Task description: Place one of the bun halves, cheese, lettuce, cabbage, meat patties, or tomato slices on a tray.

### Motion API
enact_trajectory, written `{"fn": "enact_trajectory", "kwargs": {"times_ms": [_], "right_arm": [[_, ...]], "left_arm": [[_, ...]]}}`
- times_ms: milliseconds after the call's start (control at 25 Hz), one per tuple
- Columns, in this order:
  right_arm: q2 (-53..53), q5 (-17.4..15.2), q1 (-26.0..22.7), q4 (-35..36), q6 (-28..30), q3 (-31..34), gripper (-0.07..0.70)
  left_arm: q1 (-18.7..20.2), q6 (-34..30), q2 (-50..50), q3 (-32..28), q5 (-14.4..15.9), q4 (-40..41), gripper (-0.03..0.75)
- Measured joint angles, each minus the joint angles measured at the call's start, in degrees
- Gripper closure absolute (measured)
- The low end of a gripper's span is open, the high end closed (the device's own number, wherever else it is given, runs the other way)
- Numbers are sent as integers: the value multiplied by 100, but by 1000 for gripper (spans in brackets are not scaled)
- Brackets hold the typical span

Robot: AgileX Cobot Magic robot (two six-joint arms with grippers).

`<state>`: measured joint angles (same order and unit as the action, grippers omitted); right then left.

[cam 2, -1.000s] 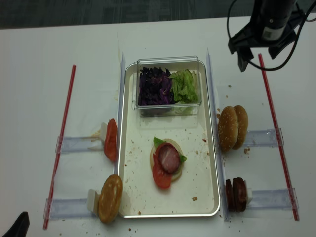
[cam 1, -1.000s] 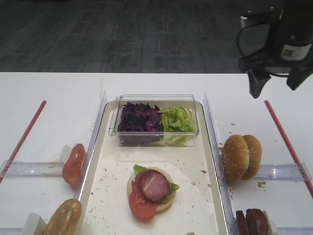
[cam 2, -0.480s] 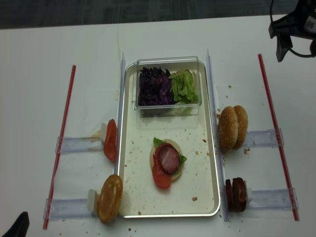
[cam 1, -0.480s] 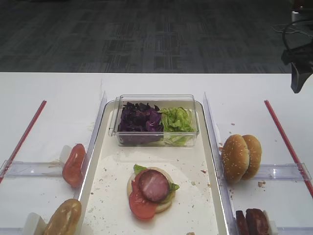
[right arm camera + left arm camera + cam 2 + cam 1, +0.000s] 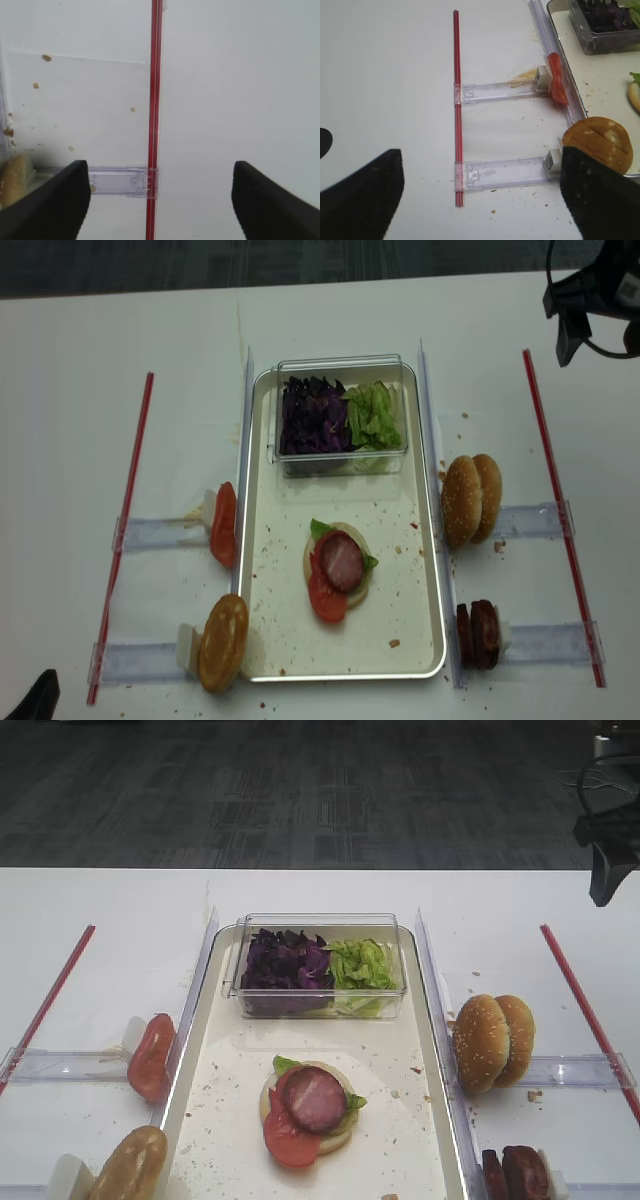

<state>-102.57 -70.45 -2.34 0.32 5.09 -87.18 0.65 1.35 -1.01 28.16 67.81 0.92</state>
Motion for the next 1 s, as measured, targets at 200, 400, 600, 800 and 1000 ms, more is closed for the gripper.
{"fn": "enact_trajectory", "kwargs": {"times_ms": [200,400,600,800,1000], "right_arm": [[477,0,0,83,21,248,20],[1111,-18,0,86,62,776,20],[1801,-27,0,86,105,1499,20],[2482,-27,0,86,168,2178,20],[3269,-27,0,86,172,2801,20]], "left_arm": [[0,0,0,0,0,0,99],[0,0,0,0,0,0,99],[0,0,0,0,0,0,99],[0,0,0,0,0,0,99],[0,0,0,0,0,0,99]]}}
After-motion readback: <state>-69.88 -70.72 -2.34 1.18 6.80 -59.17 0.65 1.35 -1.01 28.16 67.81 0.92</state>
